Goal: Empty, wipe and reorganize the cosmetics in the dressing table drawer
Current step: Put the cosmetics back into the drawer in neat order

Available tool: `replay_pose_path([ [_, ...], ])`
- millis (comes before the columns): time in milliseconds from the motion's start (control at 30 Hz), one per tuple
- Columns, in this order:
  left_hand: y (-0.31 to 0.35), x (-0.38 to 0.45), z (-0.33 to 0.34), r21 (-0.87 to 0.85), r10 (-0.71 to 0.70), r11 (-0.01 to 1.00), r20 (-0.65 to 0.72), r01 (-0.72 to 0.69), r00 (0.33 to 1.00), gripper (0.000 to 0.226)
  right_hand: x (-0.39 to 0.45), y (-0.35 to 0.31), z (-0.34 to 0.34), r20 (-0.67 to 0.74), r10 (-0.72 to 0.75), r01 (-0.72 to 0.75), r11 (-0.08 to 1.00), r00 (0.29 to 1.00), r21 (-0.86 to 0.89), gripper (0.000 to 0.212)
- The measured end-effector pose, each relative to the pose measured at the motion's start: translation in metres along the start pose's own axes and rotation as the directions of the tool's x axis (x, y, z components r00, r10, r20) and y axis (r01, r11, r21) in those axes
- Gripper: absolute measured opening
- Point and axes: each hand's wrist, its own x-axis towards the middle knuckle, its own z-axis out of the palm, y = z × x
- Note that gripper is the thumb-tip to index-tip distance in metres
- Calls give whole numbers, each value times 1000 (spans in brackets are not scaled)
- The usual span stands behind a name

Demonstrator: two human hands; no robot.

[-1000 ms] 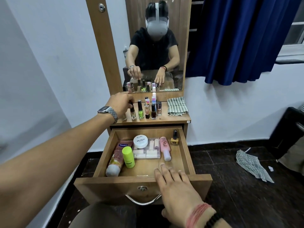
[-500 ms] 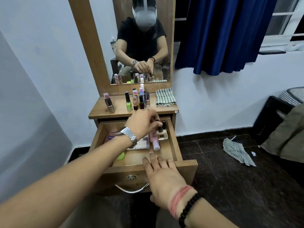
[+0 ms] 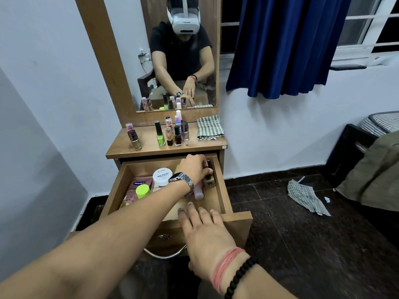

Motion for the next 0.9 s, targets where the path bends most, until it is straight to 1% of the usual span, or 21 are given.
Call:
replay_pose_path([
  [200, 9, -1, 8, 92, 46, 995, -84, -39, 995, 23, -1, 1, 0, 0, 0, 0, 1000, 1000, 12, 78],
  [333, 10, -1, 8, 119, 89, 990, -86, -78, 992, 27, 0, 1, 0, -1, -4, 4, 1000, 1000, 1, 79],
  [467, 4, -6, -12, 140, 175, 978, -124, -157, 977, 28, 0, 1, 0, -5, -5, 5, 1000, 1000, -4, 83],
  [567, -7, -9, -43, 128, 249, 966, -223, -225, 943, 16, -2, 2, -1, -3, -12, 12, 1000, 1000, -29, 94],
  [633, -21, -6, -72, 127, 269, 963, -339, -239, 902, 8, -3, 1, -1, 0, -15, 15, 999, 1000, -30, 96],
  [700, -38, 2, -102, 109, 247, 969, -465, -222, 850, 8, -2, 0, -1, 1, -15, 15, 999, 1000, -28, 94],
  [767, -56, 12, -124, 79, 190, 981, -525, -175, 829, 15, -1, 0, -1, 3, -14, 14, 1000, 1000, -23, 92],
  [833, -69, 22, -137, 119, 167, 985, -494, -124, 853, 25, -1, 0, -1, -1, -17, 17, 1000, 1000, -15, 92],
  [900, -77, 29, -141, 186, 173, 977, -401, -105, 899, 32, -1, 0, 0, -4, -21, 21, 1000, 1000, -17, 92],
])
